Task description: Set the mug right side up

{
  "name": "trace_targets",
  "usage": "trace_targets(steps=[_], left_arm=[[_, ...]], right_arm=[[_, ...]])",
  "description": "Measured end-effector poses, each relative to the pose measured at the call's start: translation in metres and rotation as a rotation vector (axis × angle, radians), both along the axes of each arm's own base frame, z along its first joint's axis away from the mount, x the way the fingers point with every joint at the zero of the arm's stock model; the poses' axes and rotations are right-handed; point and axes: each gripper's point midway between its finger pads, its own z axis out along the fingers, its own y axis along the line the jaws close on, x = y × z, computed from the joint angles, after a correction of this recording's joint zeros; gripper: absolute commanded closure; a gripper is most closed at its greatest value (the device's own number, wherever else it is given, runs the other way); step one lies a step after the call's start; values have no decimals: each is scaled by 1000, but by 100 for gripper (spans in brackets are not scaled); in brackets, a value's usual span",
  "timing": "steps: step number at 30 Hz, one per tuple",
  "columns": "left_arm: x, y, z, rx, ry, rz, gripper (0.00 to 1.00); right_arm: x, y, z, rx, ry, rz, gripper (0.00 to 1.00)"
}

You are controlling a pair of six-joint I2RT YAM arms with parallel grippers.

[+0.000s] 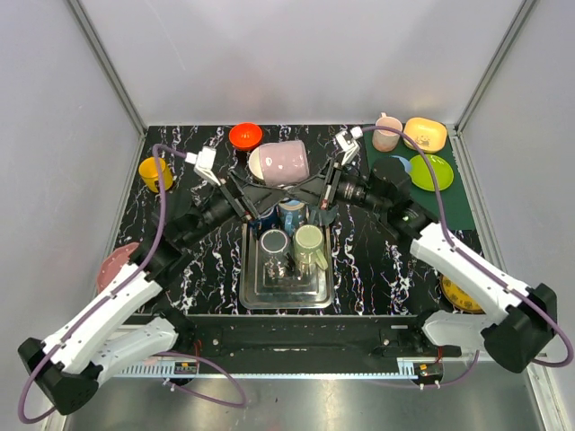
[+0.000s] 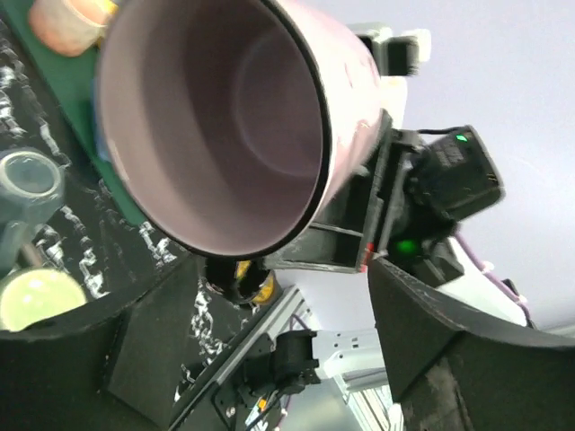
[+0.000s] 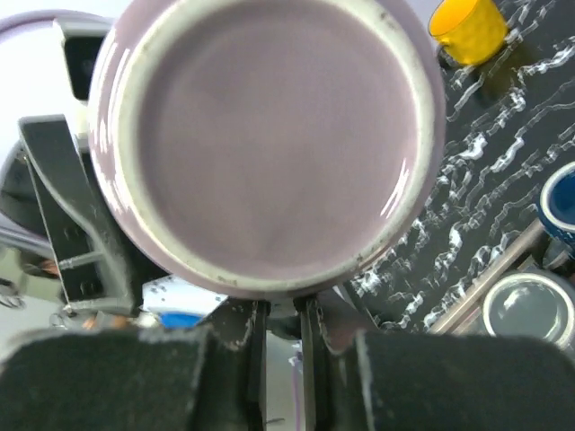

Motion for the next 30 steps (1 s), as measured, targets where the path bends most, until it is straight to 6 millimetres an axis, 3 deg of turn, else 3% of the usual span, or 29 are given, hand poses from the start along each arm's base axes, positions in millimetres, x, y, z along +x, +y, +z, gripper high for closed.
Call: trace_targets(steps=[3, 5, 6, 8, 12, 16, 23, 26, 30], left_arm=[[0, 20, -5, 89, 6, 96, 13], [3, 41, -1, 137, -1, 199, 9], [3, 52, 0, 153, -1, 249, 2], [5, 85, 0, 198, 5, 395, 1], [4, 146, -9, 271, 32, 653, 1], [1, 188, -23, 355, 67, 828, 1], [-1, 212, -45, 475, 107, 924, 1], [-2, 216, -50, 494, 115, 935, 1], [-5, 221, -55, 512, 122, 949, 1]], right_arm=[[-12, 0, -7, -154, -73, -21, 100], [-29, -1, -12, -256, -135, -20, 100], [-36, -1, -16, -294, -153, -17, 100], [-53, -2, -30, -392, -192, -2, 100], [-90, 2, -76, -592, -226, 79, 100], [-117, 7, -133, -796, -245, 147, 100], [-144, 21, -218, -1076, -257, 233, 100], [-141, 22, -246, -1163, -241, 225, 100], [-132, 24, -268, -1237, -219, 180, 100]])
